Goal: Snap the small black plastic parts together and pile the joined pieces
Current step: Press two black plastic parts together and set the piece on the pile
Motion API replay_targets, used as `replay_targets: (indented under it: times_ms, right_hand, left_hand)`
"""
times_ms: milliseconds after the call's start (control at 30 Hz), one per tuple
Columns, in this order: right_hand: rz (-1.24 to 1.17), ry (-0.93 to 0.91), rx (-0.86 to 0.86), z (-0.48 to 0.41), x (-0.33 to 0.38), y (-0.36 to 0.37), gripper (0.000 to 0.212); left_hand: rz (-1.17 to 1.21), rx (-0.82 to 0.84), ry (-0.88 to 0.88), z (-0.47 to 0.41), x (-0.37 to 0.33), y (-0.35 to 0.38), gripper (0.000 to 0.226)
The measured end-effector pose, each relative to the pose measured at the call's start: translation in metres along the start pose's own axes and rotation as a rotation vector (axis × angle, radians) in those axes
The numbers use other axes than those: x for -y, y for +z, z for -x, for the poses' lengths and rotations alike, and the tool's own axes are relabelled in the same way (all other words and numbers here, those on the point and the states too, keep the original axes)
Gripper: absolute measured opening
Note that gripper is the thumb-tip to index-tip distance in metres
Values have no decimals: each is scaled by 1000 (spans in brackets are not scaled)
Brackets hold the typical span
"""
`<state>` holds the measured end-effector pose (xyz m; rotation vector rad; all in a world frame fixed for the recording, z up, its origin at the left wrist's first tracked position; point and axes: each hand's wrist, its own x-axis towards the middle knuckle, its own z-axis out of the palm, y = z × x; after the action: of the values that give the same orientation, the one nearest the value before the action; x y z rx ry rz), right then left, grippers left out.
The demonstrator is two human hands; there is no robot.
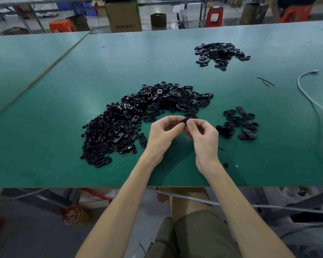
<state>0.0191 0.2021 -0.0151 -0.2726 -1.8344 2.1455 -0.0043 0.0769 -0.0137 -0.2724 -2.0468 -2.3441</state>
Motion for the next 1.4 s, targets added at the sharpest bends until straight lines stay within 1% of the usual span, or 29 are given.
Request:
replay_targets:
  times_ms: [167,600,900,1167,1267,1400]
  right_hand:
    - [3,-8,13,1,0,0,8]
    - [44,-4,23,-1,-2,0,5]
    - [65,-1,26,-2,-4,0,7]
    - [48,4,17,-1,-2,1,8]
    - [15,5,-4,-1,-1,1,9]
    - [-43,2,-23,-1,0,1,10]
  left_hand:
    - [-28,13,12,0,0,0,17]
    - [-53,-38,14,0,2,1,21]
    - [-61,-34,23,-1,5,-1,20]
    - [-19,-2,26,-1,5,-1,16]
    - [25,40,21,0,3,-2,18]
    - [57,47,21,-1,1,-2,21]
